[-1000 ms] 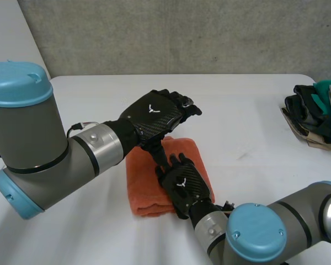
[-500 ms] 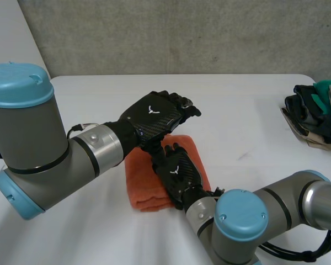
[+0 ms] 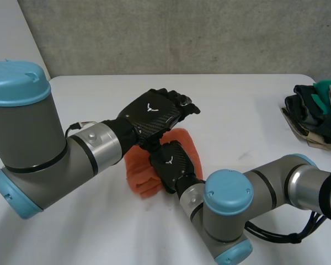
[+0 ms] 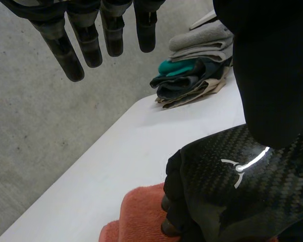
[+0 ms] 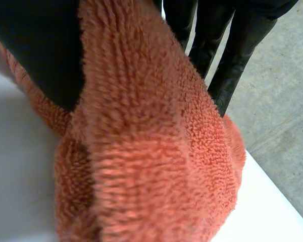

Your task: Fold the laundry.

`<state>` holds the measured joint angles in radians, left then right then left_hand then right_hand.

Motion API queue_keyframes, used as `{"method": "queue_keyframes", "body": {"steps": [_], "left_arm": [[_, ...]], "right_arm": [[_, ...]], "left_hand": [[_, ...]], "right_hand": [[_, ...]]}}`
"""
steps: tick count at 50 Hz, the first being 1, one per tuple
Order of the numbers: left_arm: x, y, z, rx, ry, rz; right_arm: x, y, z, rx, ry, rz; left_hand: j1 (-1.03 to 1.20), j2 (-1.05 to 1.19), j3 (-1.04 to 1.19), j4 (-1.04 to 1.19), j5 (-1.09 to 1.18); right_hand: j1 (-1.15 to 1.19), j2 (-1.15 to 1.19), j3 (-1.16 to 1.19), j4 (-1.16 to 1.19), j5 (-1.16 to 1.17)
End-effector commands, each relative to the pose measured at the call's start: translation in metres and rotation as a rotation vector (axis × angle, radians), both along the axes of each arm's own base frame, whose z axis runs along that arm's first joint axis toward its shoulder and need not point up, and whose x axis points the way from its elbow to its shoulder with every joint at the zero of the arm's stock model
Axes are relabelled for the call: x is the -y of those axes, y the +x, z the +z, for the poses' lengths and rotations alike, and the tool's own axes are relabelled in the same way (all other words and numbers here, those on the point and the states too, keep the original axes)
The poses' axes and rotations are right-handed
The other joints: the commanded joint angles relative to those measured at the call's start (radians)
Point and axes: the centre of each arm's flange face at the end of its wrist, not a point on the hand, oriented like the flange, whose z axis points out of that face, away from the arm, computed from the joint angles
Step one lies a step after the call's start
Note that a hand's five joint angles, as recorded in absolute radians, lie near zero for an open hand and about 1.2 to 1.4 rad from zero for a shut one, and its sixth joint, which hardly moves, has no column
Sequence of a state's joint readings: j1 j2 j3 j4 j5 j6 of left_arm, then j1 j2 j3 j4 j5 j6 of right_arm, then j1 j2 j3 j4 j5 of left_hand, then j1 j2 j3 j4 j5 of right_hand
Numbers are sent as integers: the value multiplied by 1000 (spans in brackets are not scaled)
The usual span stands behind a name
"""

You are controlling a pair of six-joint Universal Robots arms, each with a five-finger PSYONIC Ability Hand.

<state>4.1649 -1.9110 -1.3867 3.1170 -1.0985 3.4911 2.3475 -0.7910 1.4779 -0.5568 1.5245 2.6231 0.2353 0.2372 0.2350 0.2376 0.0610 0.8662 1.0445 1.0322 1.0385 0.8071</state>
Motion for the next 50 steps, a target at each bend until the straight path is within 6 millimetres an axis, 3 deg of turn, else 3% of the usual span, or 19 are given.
{"method": "queue_keyframes", "body": {"steps": [1, 7, 13, 20, 23, 27, 31, 32, 34, 35, 38, 39, 43, 46, 50], "left_arm": [[4, 3, 2, -4, -5, 15], [7, 7, 8, -27, 2, 30], [12, 13, 20, -71, 16, 58], [17, 18, 24, -85, 14, 80], [17, 18, 24, -85, 14, 80], [17, 18, 25, -87, 14, 81], [18, 18, 24, -86, 15, 81], [18, 18, 24, -86, 15, 81], [17, 18, 24, -85, 16, 81], [17, 18, 24, -85, 14, 80], [17, 18, 24, -85, 16, 81], [17, 18, 24, -85, 17, 81], [16, 18, 22, -81, 22, 79], [15, 19, 21, -79, 24, 79], [13, 18, 21, -79, 25, 73]], "right_arm": [[24, -17, 22, 38, 11, -58], [53, -52, 47, 39, 19, -170], [78, -90, 49, -20, 92, -270], [108, -112, 62, 17, 63, -292], [127, -115, 98, 98, -45, -284], [158, -119, 161, 211, -270, -297], [180, -128, 205, 301, -421, -323], [192, -140, 230, 358, -481, -346], [203, -155, 248, 401, -521, -368], [214, -173, 264, 438, -554, -394], [228, -204, 283, 472, -596, -438], [235, -227, 290, 477, -619, -469], [248, -274, 294, 469, -646, -518], [256, -295, 284, 457, -641, -502], [269, -337, 245, 412, -595, -453]], "left_hand": [[40, 38, 40, 38, 40], [40, 38, 40, 38, 40], [43, 41, 43, 40, 43], [43, 41, 43, 40, 43], [43, 41, 43, 40, 43], [43, 41, 43, 41, 43], [43, 41, 43, 40, 43], [43, 41, 43, 40, 43], [46, 44, 46, 43, 46], [46, 44, 46, 43, 46], [46, 44, 46, 43, 46], [46, 44, 46, 43, 46], [46, 44, 46, 43, 46], [46, 44, 46, 43, 46], [46, 44, 46, 43, 46]], "right_hand": [[530, 352, 364, 358, 415], [530, 352, 364, 358, 415], [530, 352, 364, 358, 415], [530, 352, 364, 358, 415], [530, 352, 364, 358, 415], [530, 352, 364, 358, 415], [530, 352, 364, 358, 415], [530, 352, 364, 358, 415], [530, 352, 364, 358, 415], [530, 352, 364, 358, 415], [530, 352, 364, 358, 415], [530, 352, 364, 358, 415], [530, 352, 364, 358, 415], [530, 352, 364, 358, 415], [530, 352, 364, 358, 415]]}}
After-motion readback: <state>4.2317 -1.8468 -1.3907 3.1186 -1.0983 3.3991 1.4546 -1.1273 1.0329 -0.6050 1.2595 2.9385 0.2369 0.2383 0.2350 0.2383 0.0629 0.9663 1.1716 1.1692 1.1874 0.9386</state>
